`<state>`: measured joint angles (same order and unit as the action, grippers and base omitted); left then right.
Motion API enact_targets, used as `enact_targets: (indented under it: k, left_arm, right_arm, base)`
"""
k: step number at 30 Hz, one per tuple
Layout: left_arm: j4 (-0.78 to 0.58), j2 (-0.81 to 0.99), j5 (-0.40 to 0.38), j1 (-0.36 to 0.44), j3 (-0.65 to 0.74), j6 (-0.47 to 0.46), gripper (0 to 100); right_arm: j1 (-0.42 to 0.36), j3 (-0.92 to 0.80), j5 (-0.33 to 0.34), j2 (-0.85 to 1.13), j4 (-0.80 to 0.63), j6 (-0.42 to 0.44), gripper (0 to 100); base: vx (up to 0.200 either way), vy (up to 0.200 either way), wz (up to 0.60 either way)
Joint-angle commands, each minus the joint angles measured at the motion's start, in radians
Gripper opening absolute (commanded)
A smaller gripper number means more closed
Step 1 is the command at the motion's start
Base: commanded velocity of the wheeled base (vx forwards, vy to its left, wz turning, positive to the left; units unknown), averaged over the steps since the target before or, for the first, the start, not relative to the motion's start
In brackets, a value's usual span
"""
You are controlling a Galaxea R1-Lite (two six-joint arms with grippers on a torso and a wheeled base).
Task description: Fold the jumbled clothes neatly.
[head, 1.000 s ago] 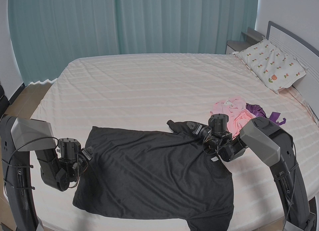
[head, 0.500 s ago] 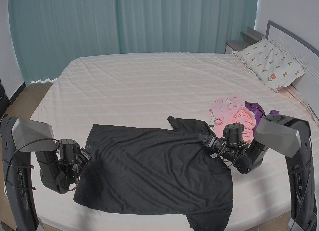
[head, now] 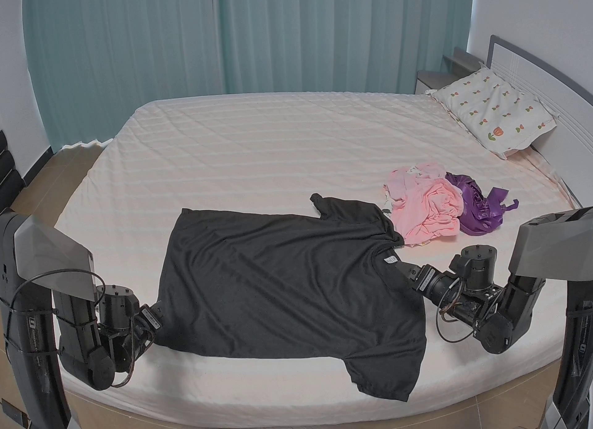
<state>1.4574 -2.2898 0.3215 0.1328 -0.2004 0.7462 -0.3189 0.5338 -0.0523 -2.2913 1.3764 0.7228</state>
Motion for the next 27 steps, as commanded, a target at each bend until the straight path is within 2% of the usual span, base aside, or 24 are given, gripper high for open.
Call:
enact_targets:
  k: [1,6,12,16,23,27]
  left_arm:
    - [0.034,-0.014,-0.015,0.034,0.101,0.016,100]
    - [0.035,-0.066,-0.102,0.034,0.084,0.022,100]
    - [-0.002,-0.076,-0.104,0.019,-0.011,0.021,100]
    - [-0.134,-0.074,-0.104,0.007,-0.140,0.027,100]
    - [-0.321,-0.080,-0.094,0.002,-0.303,0.117,100]
    - [-0.322,-0.112,-0.071,-0.022,-0.323,0.117,100]
  right_arm:
    - [-0.014,-0.144,0.000,0.085,0.020,0.026,100]
    - [0.001,-0.224,0.008,0.076,0.021,0.026,100]
    - [0.006,-0.253,0.009,0.064,0.027,0.029,100]
    - [-0.005,-0.253,0.009,0.050,0.029,0.029,100]
    - [0.000,-0.275,0.012,0.038,0.035,0.023,100]
    - [0.000,-0.308,0.032,0.013,0.035,-0.016,100]
  base:
    - [0.000,0.000,0.00]
    - [0.000,0.000,0.00]
    - [0.000,0.000,0.00]
    - [0.000,0.000,0.00]
    - [0.000,0.000,0.00]
    - [0.000,0.000,0.00]
